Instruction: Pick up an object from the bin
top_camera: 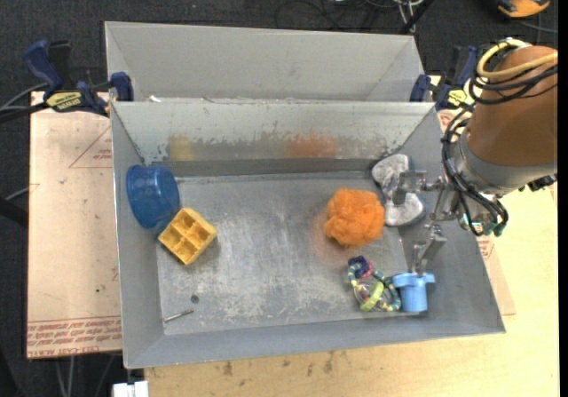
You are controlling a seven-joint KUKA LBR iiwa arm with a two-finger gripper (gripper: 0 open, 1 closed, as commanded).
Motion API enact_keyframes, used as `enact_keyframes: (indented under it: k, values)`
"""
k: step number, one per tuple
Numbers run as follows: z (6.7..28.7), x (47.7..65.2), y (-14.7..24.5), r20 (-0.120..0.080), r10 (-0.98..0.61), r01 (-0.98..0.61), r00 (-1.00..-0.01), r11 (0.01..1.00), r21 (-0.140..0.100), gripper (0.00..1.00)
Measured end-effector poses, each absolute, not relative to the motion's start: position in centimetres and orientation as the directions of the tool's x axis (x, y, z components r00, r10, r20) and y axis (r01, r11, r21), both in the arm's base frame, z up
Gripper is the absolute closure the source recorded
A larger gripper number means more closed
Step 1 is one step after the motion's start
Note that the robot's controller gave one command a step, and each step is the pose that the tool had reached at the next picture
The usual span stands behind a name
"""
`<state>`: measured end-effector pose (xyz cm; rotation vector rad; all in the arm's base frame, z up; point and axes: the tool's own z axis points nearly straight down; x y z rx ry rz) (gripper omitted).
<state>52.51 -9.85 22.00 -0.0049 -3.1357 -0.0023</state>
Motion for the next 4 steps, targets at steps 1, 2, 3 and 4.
enact_keyframes:
  k: [1,2,3,4]
  values:
    - [22.3,52.7,-9.8,-0.001,0.000,0.000,-1.000,1.000,0.000,0.00]
    - [16.6,55.1,-8.4,-0.006,-0.085,-0.085,-0.996,0.996,-0.001,0.00]
    - [15.7,58.8,-5.9,0.000,-0.254,-0.254,-0.967,0.967,0.001,0.00]
    - [15.7,60.7,-6.4,-0.005,-0.279,-0.279,-0.960,0.960,0.000,0.00]
